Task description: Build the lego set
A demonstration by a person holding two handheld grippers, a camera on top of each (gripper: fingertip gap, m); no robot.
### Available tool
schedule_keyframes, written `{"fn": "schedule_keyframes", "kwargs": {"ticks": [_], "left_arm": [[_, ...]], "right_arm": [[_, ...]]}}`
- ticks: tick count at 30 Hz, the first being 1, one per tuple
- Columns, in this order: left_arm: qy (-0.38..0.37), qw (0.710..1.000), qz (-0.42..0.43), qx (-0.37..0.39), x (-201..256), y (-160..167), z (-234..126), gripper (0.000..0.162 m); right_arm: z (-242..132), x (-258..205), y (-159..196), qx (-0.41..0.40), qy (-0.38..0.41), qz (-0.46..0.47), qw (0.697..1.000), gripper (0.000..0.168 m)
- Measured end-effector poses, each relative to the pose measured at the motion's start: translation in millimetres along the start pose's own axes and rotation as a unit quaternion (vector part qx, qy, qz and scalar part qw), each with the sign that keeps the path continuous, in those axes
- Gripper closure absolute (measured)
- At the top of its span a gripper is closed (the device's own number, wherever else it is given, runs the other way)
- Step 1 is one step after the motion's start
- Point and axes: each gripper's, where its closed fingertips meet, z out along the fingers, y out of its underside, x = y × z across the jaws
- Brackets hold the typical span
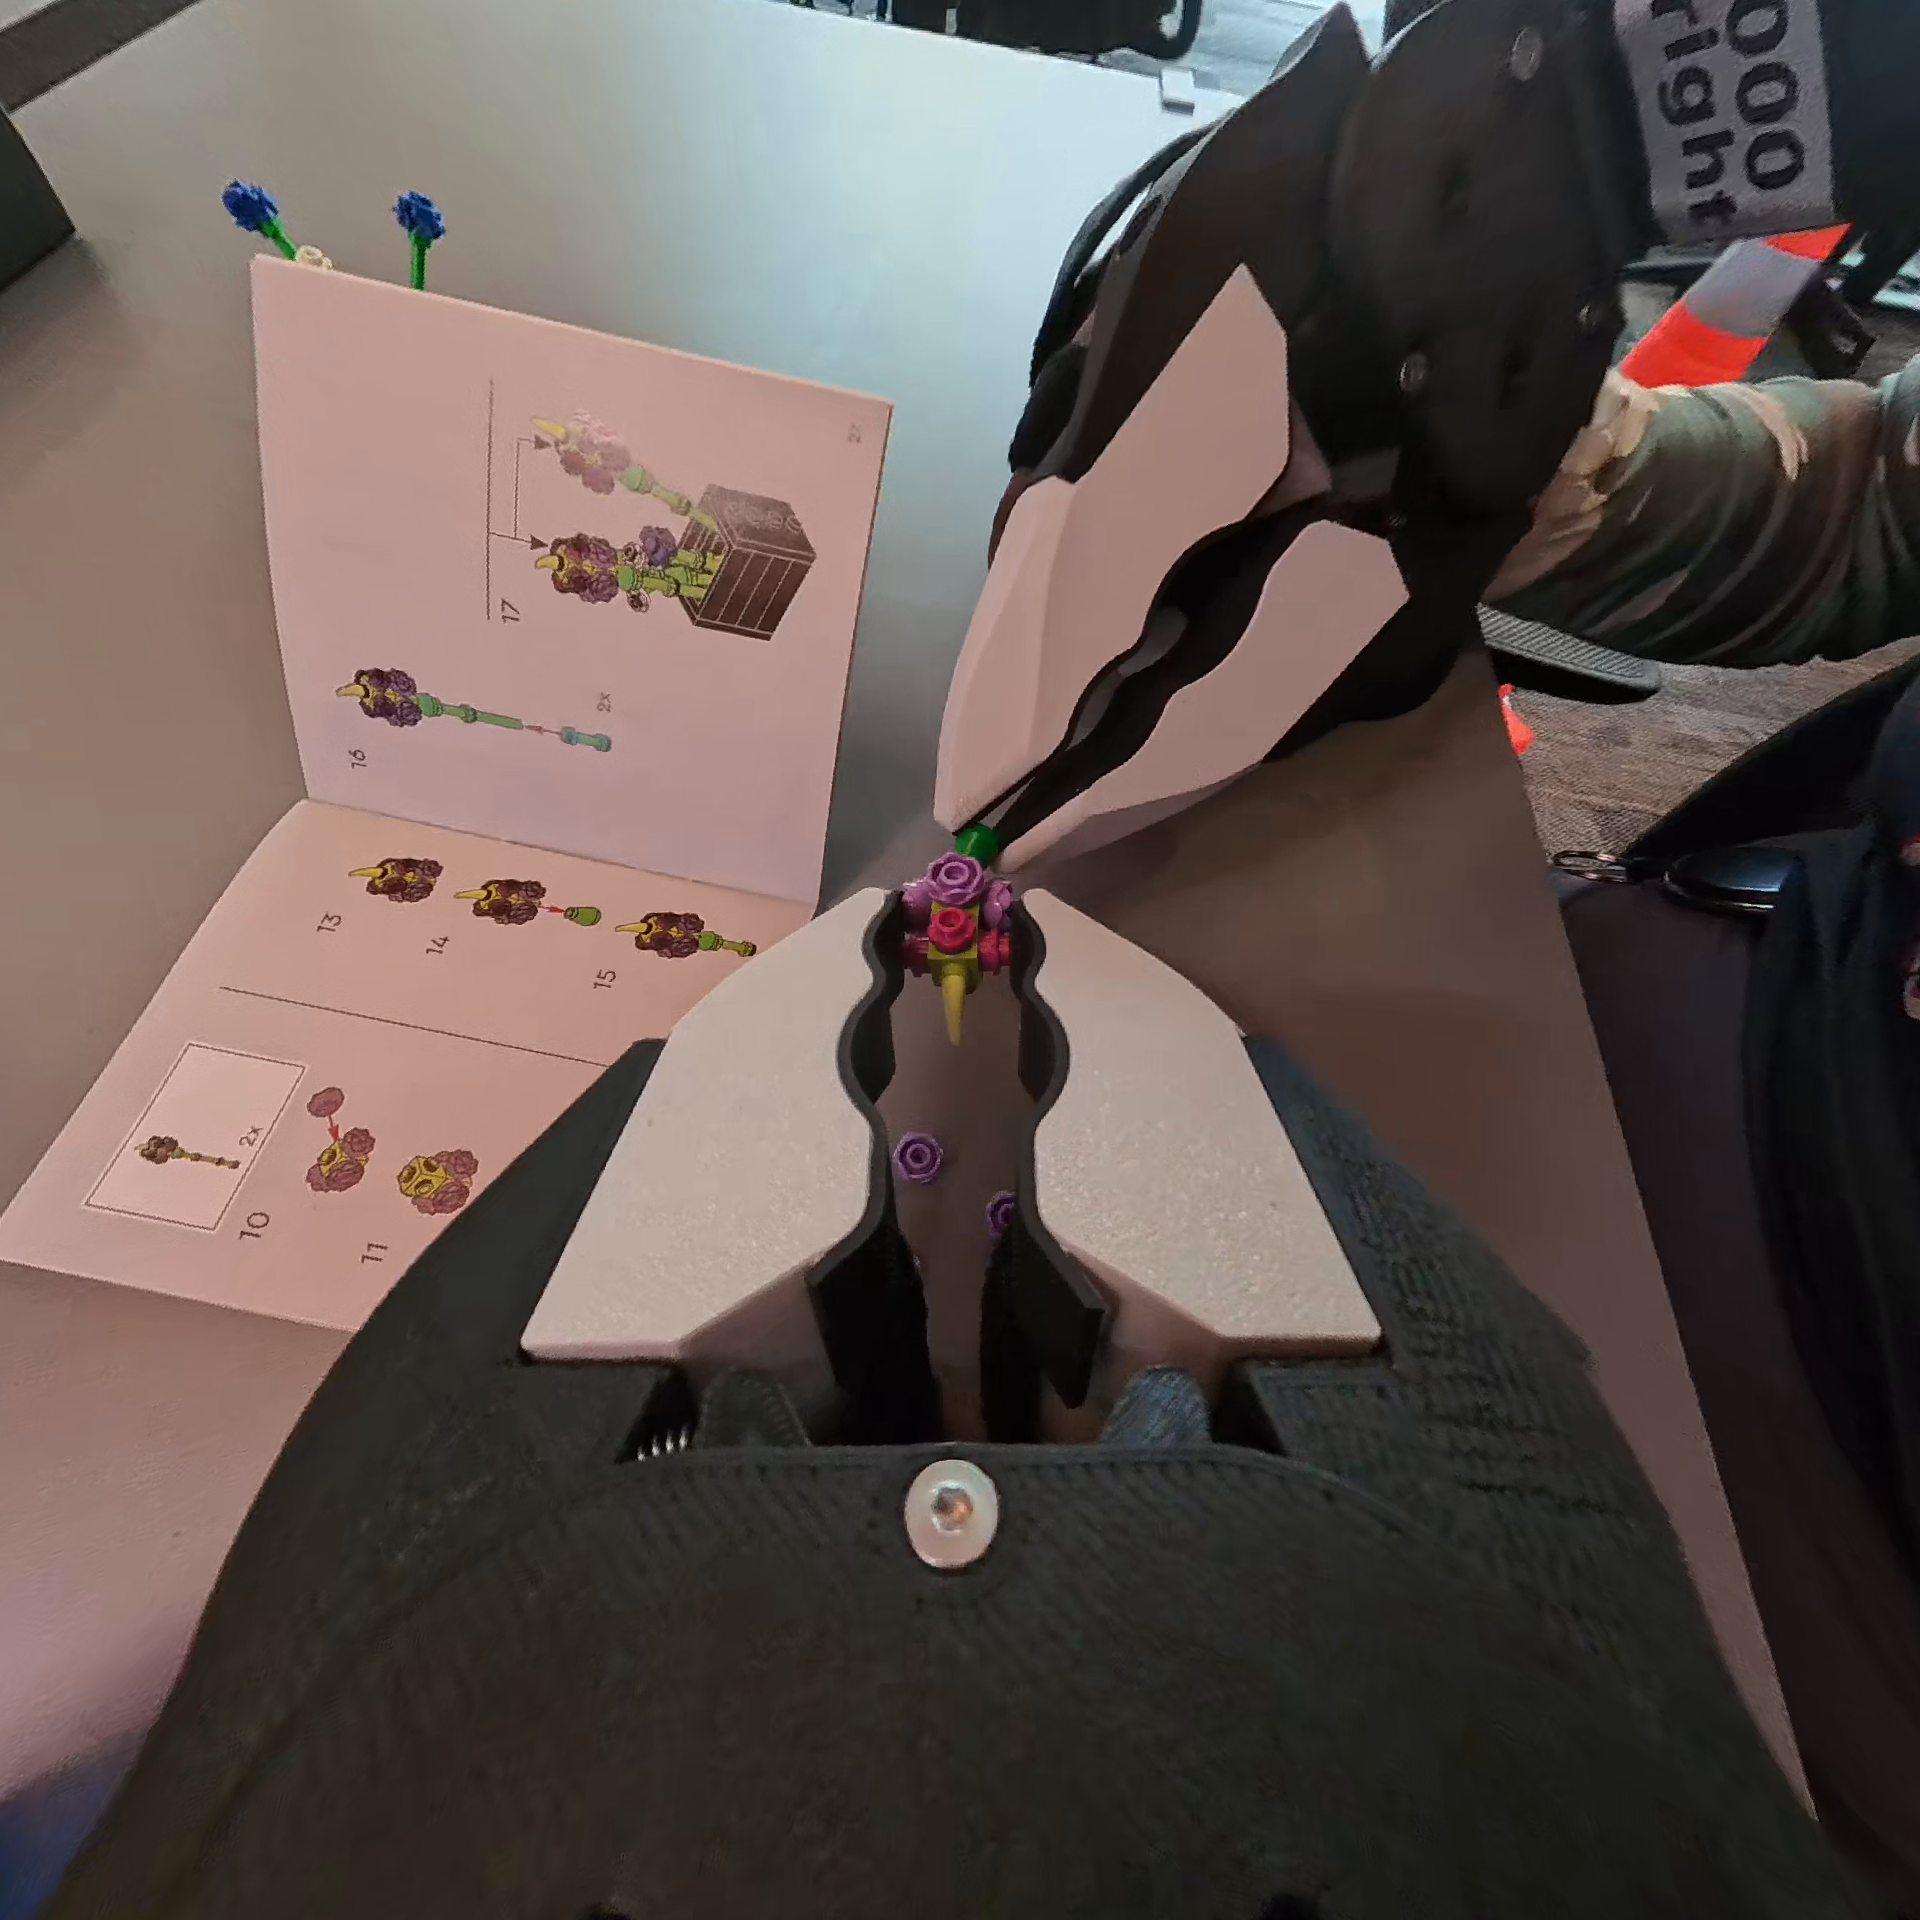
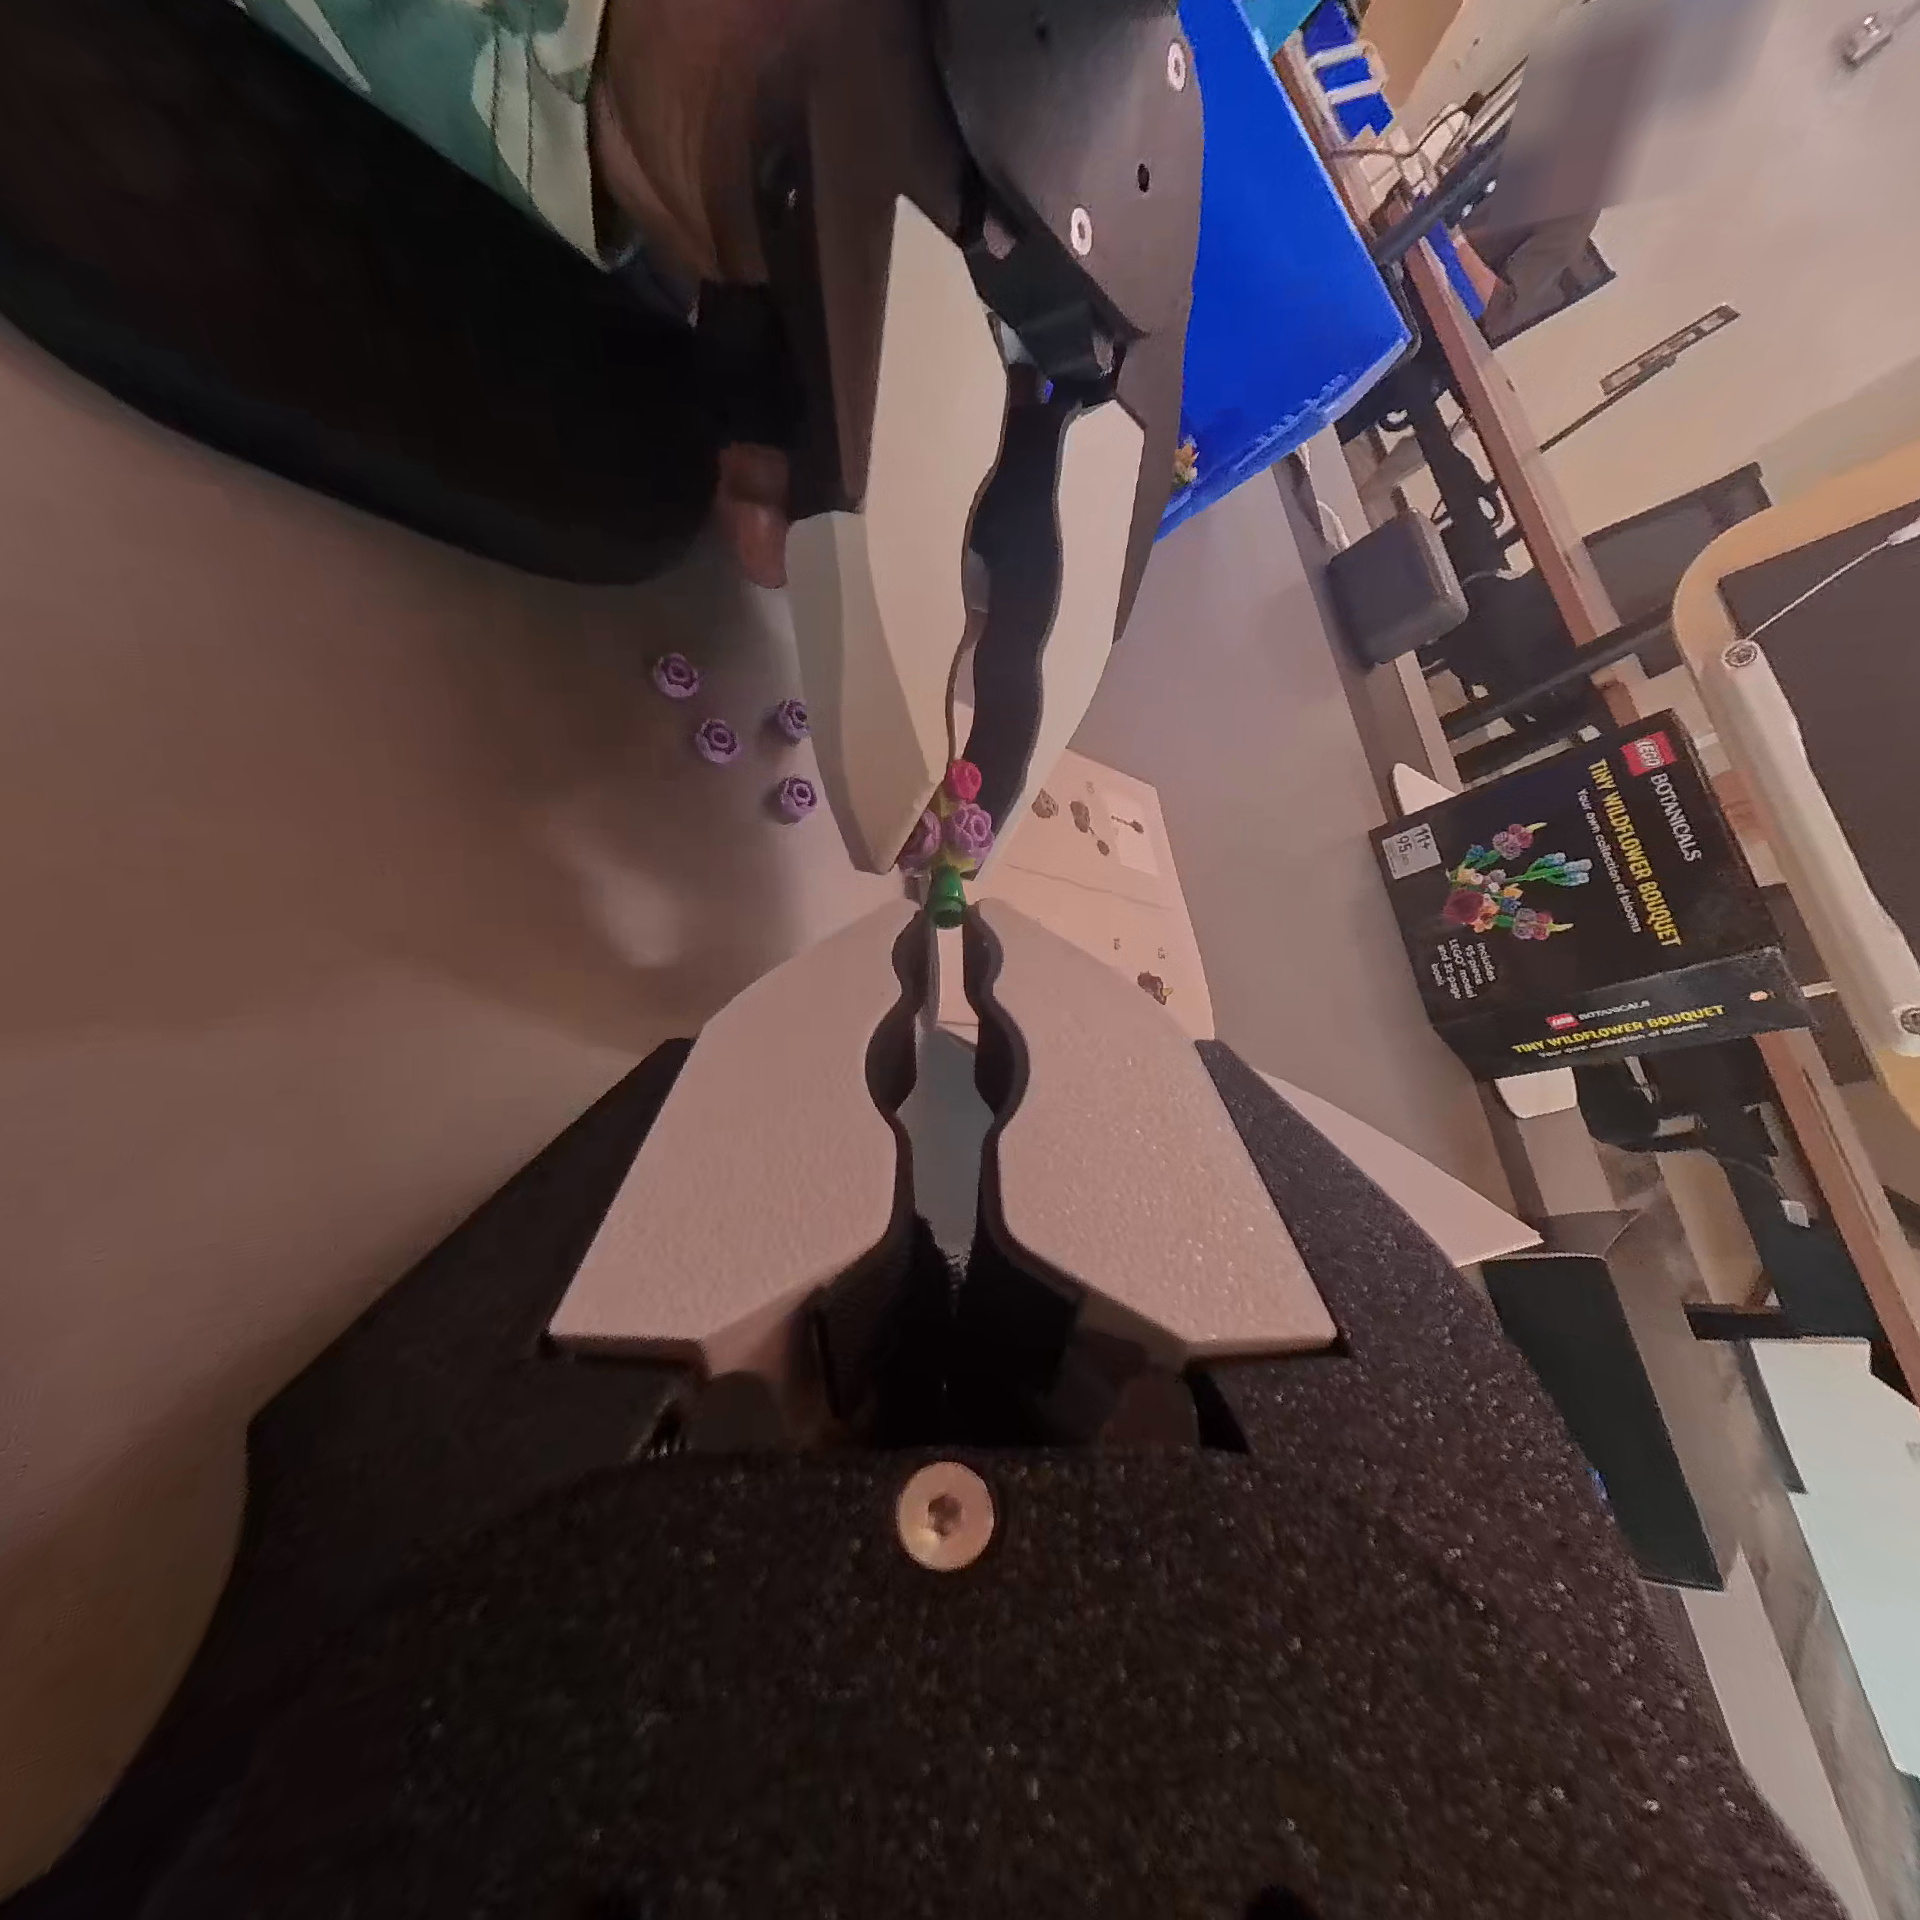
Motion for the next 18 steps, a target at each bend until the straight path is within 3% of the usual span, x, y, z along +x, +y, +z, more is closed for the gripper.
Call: {"fn": "schedule_keyframes", "kwargs": {"ticks": [8, 18], "left_arm": [[0.062, 0.996, 0.014, 0.059, 15.6, -12.5, -12.0, 0.143], [0.074, 0.995, 0.019, 0.065, 18.8, -13.3, -14.2, 0.143]], "right_arm": [[-11.4, 0.6, -20.1, 0.101, -0.040, 0.072, 0.992, 0.163], [-12.8, -0.4, -25.2, 0.124, -0.046, 0.077, 0.988, 0.163]]}}
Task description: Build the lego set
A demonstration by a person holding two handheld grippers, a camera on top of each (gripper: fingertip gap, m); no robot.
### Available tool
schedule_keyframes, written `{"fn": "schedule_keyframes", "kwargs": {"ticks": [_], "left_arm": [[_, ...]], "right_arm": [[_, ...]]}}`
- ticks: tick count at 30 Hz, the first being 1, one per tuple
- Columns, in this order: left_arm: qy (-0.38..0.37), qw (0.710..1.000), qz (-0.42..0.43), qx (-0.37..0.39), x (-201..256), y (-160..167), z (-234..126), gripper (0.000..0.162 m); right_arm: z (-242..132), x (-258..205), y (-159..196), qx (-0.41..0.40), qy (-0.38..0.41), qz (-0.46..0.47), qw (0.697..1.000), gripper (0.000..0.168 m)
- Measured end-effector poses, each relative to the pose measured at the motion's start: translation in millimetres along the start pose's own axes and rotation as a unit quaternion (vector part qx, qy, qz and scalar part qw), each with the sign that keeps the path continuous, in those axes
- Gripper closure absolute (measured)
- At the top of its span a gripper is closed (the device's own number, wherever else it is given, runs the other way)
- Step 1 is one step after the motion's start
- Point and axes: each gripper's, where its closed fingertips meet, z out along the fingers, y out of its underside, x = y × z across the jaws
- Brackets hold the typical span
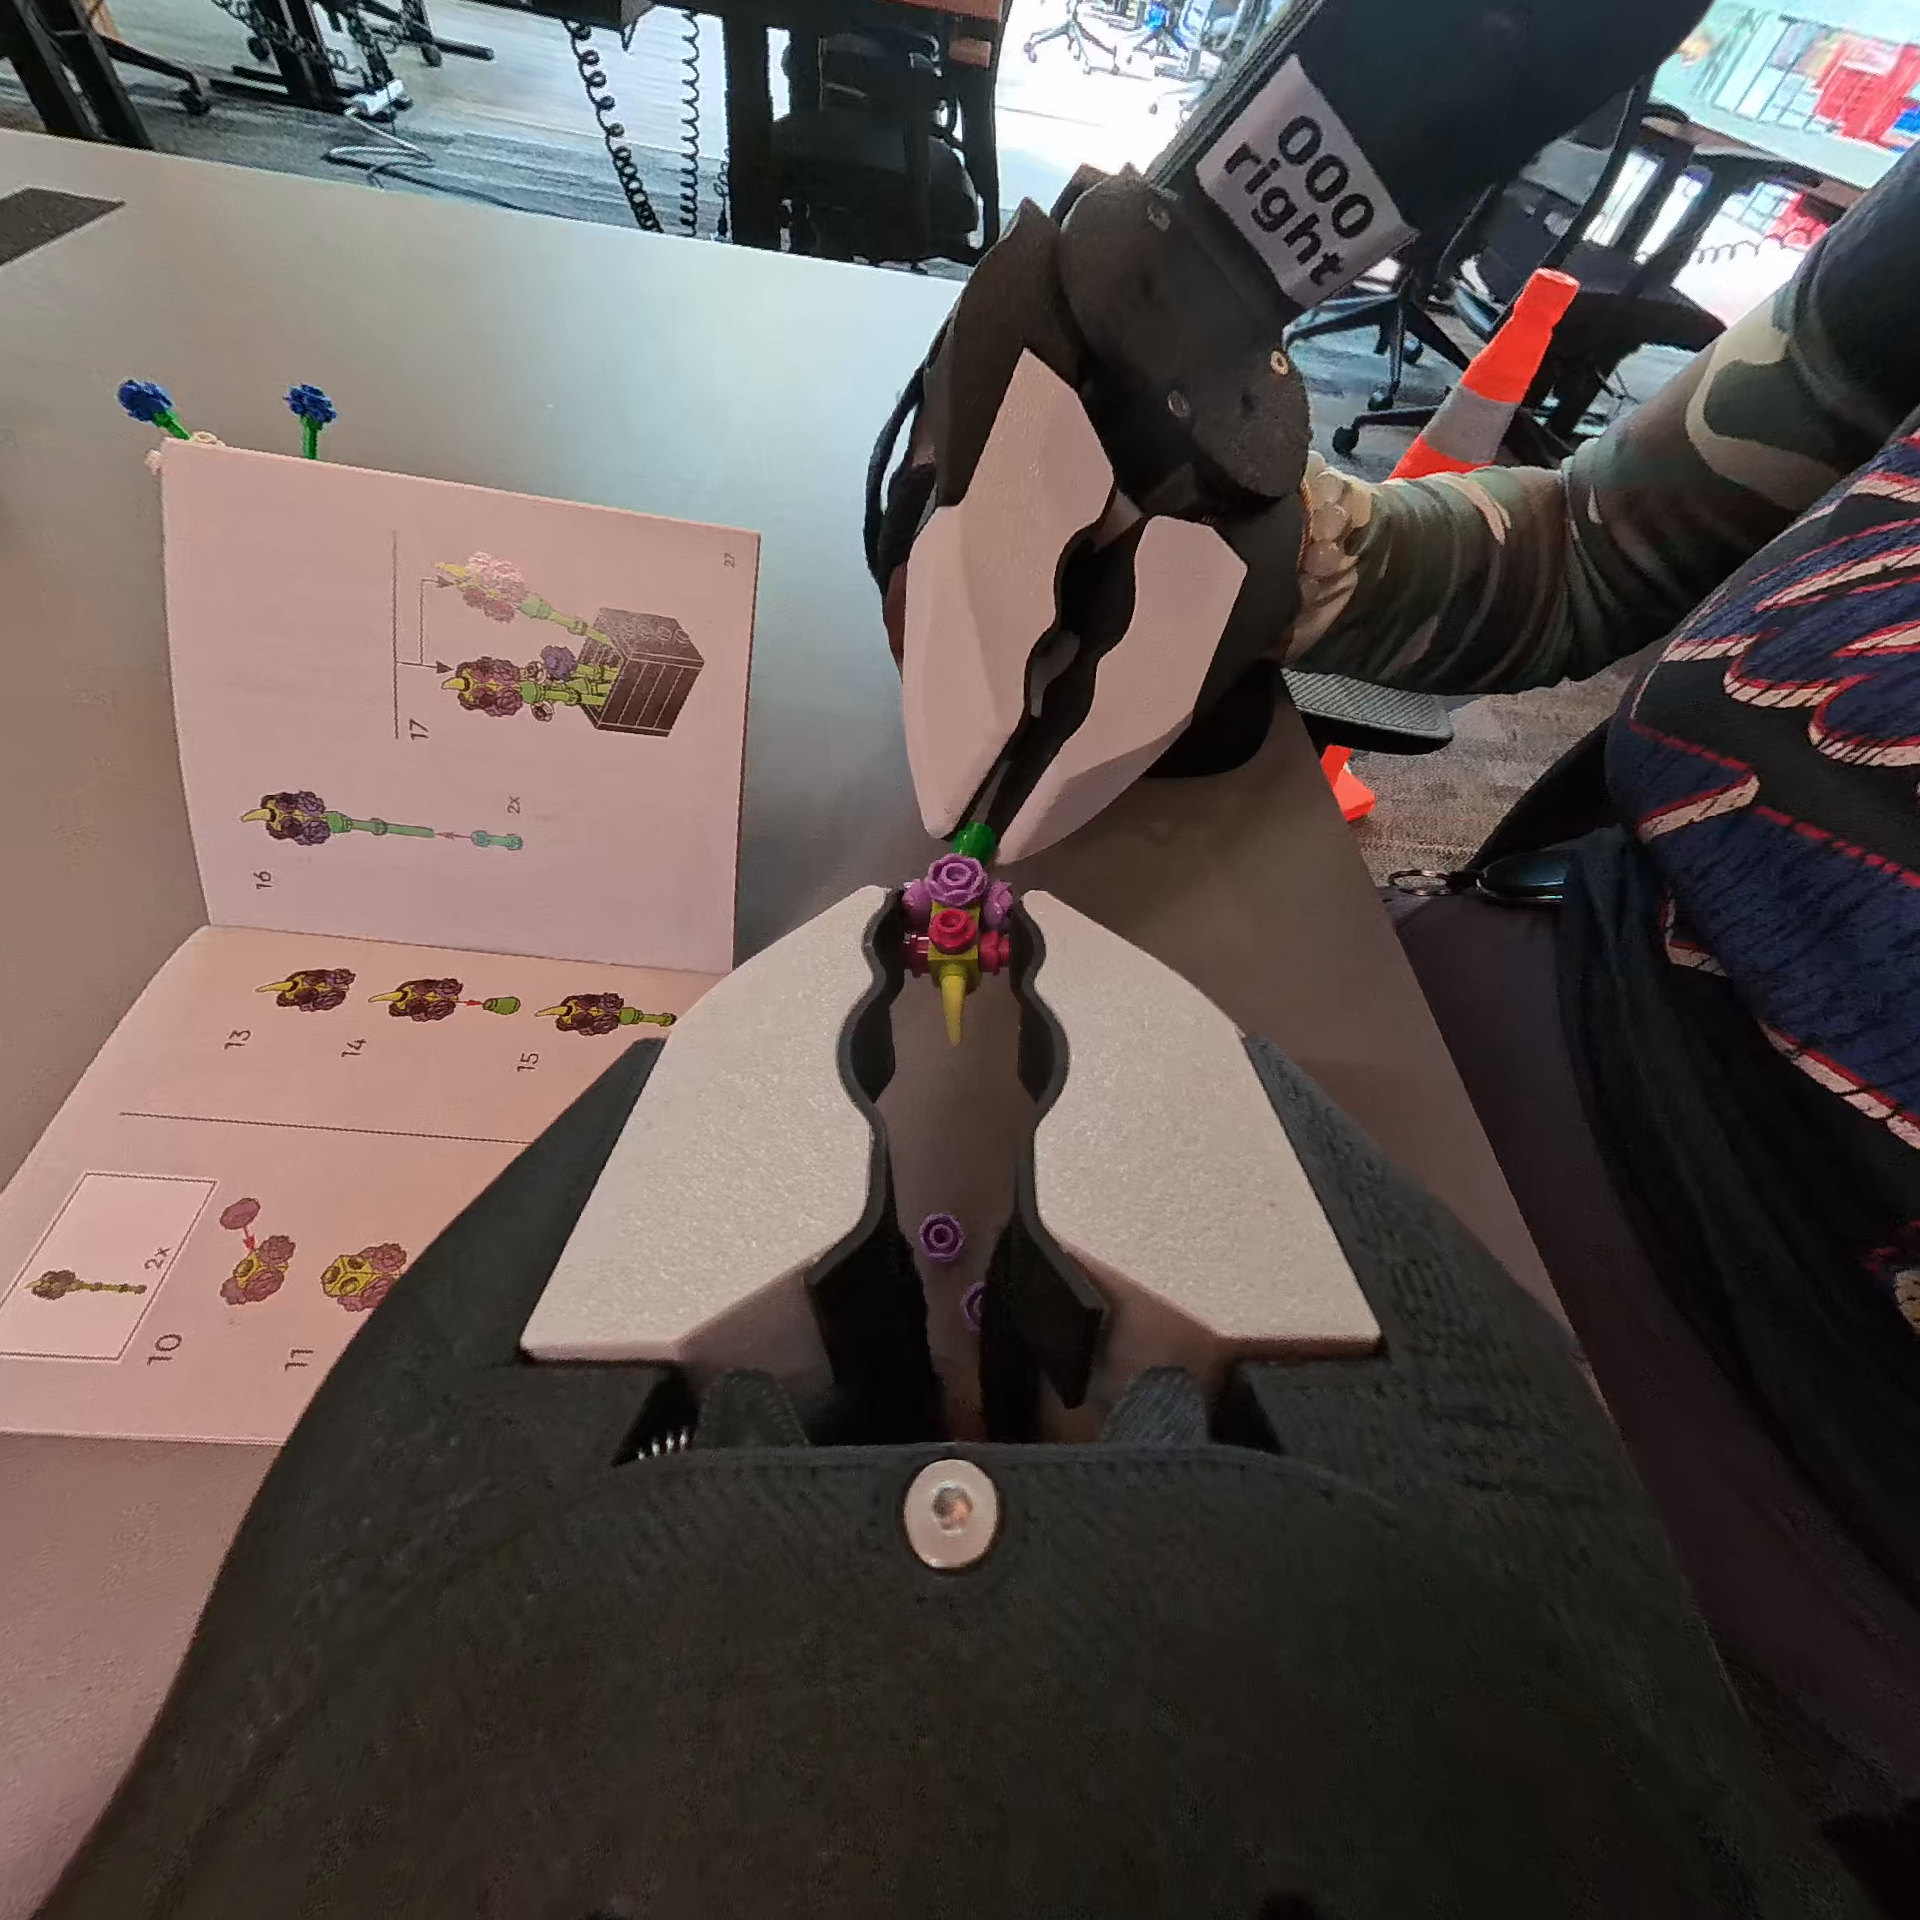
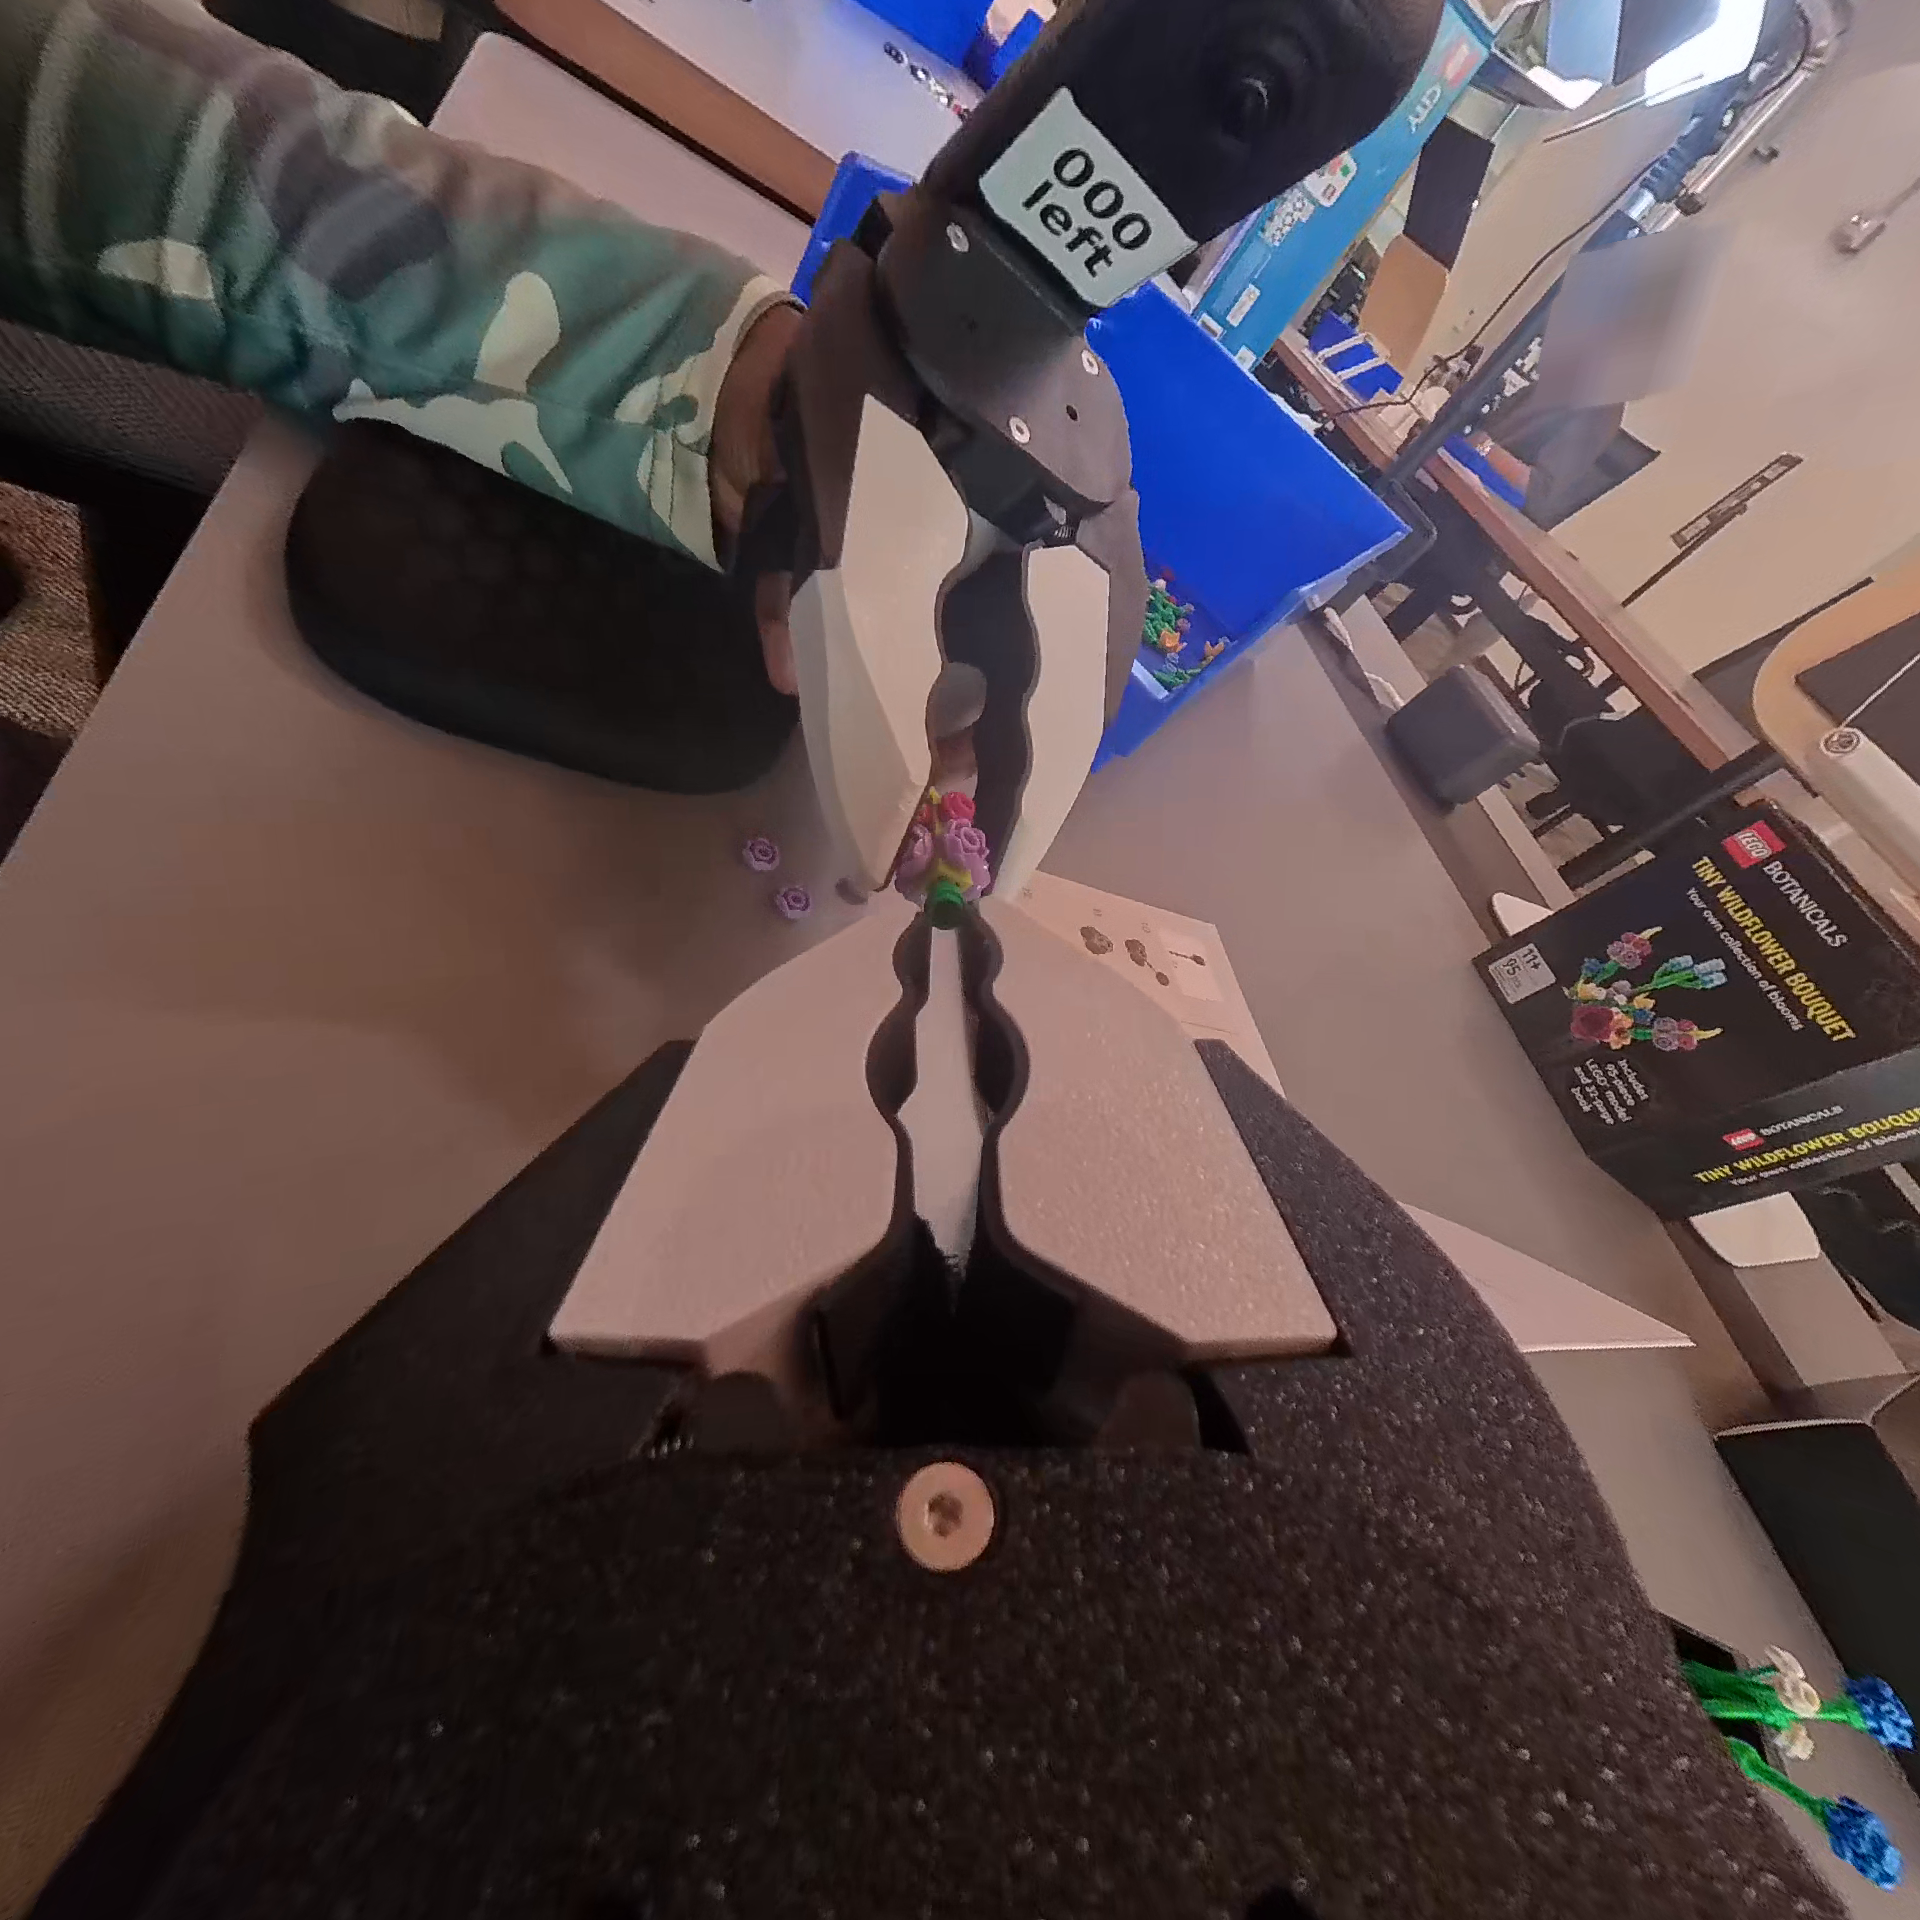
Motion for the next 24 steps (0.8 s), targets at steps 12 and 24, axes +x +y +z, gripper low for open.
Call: {"fn": "schedule_keyframes", "kwargs": {"ticks": [12, 24], "left_arm": [[0.039, 0.997, 0.019, 0.064, 12.8, -15.9, -8.3, 0.143], [-0.050, 0.996, -0.064, 0.044, -22.1, -9.3, -11.0, 0.143]], "right_arm": [[-1.1, -0.2, -12.7, 0.051, -0.025, 0.054, 0.997, 0.163], [6.4, 15.2, 25.3, -0.071, 0.023, 0.072, 0.995, 0.168]]}}
